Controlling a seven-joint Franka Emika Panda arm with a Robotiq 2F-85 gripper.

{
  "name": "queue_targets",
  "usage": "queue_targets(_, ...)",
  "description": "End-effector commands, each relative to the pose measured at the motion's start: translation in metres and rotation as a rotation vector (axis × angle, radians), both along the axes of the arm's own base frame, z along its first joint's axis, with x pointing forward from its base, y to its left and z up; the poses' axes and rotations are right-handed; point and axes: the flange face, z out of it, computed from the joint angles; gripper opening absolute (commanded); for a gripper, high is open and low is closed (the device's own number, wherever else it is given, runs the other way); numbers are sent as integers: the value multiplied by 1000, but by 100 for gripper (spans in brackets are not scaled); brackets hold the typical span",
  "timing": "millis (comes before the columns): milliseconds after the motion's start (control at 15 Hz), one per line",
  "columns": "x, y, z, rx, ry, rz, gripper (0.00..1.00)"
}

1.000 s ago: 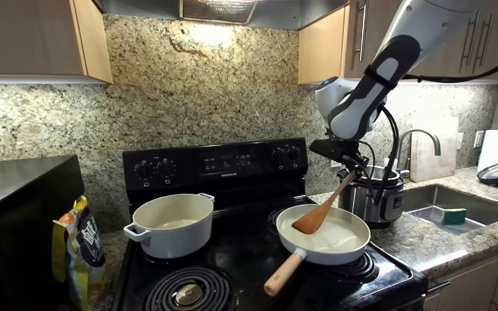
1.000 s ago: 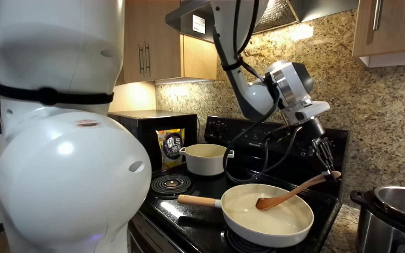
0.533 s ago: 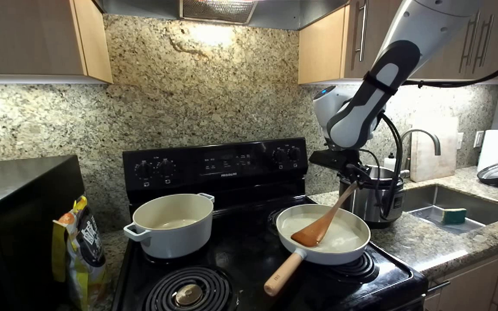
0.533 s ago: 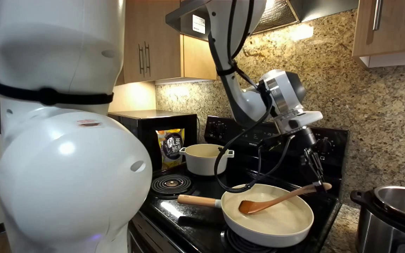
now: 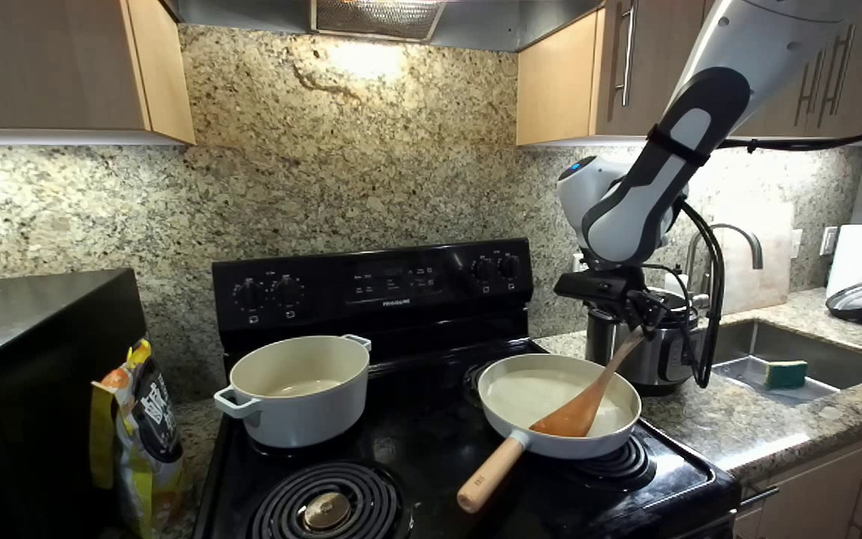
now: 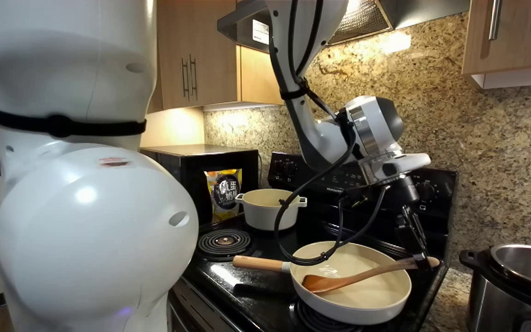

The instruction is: Pick up the cooking stick and stir in the pan

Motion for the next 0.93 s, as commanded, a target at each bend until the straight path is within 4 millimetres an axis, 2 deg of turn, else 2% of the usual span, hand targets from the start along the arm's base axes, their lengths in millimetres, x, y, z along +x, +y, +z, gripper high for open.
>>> queue_targets(0, -15, -19, 13, 2, 10, -34, 10)
queue_targets(400, -13, -39, 25, -8, -13, -109, 10)
queue_targets(867, 9, -36, 43, -10, -65, -126, 10)
